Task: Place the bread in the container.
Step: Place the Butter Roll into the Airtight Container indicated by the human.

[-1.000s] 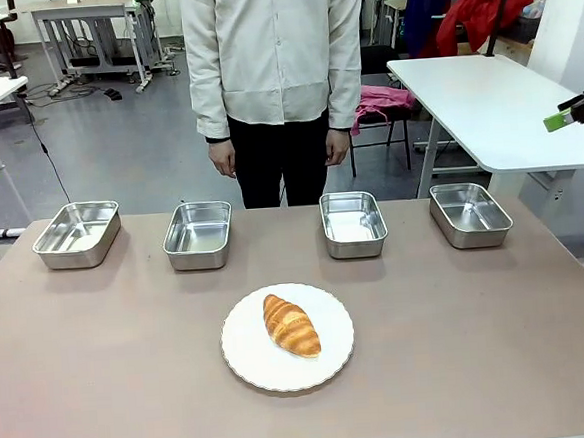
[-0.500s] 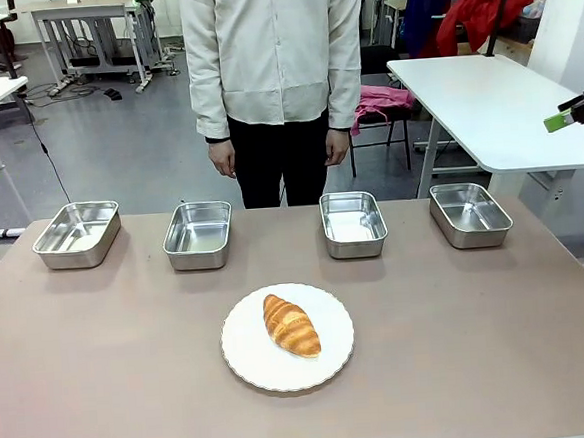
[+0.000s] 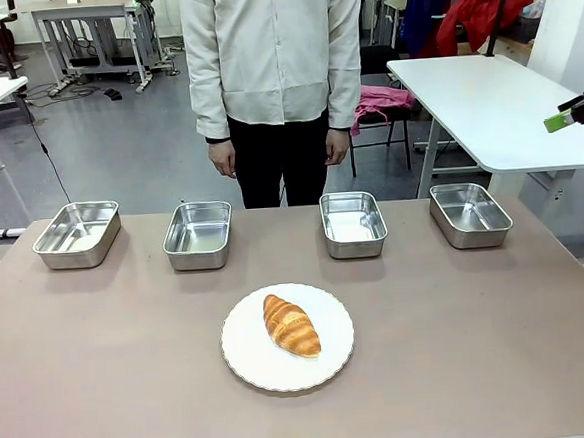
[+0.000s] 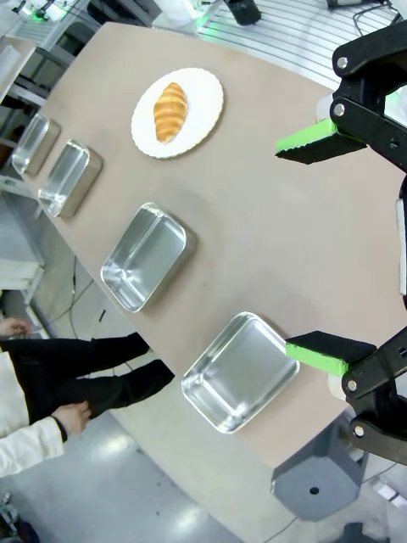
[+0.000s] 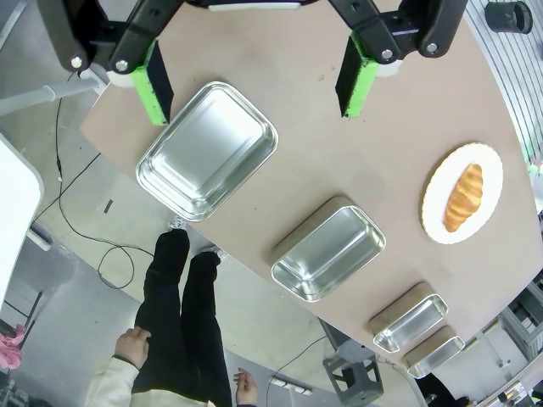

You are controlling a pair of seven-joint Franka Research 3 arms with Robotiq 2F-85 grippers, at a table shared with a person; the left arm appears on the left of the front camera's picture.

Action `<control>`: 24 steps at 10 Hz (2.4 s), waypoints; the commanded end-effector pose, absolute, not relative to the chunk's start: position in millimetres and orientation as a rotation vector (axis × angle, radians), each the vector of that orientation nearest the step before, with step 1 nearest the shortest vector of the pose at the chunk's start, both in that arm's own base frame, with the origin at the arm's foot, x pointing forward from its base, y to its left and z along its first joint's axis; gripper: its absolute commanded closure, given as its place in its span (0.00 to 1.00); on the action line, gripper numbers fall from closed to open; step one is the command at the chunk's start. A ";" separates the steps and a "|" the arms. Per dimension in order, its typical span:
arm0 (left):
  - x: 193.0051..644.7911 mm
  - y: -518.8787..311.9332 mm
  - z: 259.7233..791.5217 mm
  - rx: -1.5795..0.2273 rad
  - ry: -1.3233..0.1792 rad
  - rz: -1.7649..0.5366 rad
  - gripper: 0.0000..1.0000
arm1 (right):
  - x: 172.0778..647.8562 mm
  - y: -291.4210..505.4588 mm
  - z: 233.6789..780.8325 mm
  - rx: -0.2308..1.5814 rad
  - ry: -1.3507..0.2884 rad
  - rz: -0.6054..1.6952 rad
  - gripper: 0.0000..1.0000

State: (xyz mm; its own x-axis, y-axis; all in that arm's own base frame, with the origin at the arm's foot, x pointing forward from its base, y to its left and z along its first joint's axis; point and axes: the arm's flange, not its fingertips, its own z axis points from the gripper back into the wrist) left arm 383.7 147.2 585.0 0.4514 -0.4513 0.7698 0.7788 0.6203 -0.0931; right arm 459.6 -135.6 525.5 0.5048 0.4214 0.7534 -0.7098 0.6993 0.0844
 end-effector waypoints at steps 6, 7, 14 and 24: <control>382.0 146.9 587.2 -0.480 -0.791 -0.808 0.00 | 460.9 -135.1 526.0 0.425 -0.791 0.708 0.00; 382.0 146.9 587.2 -0.480 -0.791 -0.808 0.00 | 460.9 -135.1 526.0 0.425 -0.791 0.708 0.00; 382.0 146.9 587.2 -0.480 -0.791 -0.808 0.00 | 460.9 -135.1 526.0 0.425 -0.791 0.708 0.00; 382.0 146.9 587.2 -0.480 -0.791 -0.808 0.00 | 460.9 -135.1 526.0 0.425 -0.791 0.708 0.00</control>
State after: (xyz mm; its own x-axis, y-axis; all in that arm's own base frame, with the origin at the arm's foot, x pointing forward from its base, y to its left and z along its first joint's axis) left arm 383.7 147.2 585.0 0.4514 -0.4513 0.7698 0.7789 0.6202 -0.0930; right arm 459.5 -135.6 525.4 0.5052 0.4213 0.7532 -0.7105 0.6985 0.0858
